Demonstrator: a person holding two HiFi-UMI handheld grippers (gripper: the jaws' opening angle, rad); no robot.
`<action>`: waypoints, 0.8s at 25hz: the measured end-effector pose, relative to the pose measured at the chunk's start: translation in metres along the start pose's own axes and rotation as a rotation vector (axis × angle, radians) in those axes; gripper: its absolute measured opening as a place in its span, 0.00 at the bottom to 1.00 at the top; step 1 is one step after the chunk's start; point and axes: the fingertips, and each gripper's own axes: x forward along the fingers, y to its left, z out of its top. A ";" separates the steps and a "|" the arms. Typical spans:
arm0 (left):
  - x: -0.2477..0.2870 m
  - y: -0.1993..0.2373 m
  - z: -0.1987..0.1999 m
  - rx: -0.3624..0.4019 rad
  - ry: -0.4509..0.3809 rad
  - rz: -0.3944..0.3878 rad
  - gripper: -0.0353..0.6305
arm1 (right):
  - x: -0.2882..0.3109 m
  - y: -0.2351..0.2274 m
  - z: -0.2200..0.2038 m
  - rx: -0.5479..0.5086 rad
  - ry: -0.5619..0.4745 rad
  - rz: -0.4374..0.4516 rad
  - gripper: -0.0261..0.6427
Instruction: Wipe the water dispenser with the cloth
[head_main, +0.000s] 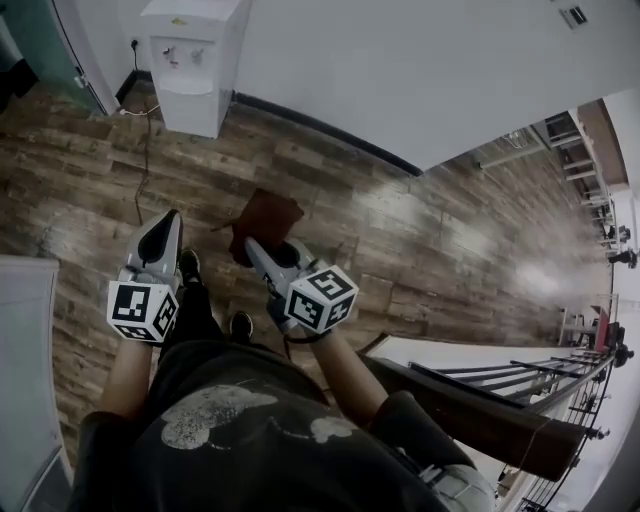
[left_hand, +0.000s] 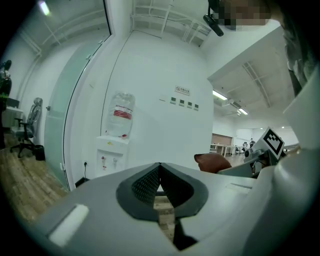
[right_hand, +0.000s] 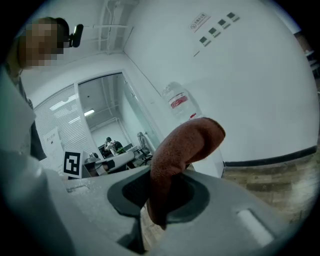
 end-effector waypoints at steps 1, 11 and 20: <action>-0.009 -0.008 -0.004 -0.001 0.004 -0.002 0.08 | -0.011 0.000 -0.009 0.006 0.003 -0.005 0.13; -0.044 -0.049 -0.017 0.010 0.015 -0.013 0.08 | -0.062 -0.003 -0.045 0.005 0.011 -0.052 0.12; -0.068 -0.064 -0.020 0.009 -0.017 0.008 0.08 | -0.060 0.017 -0.041 -0.066 0.017 0.012 0.12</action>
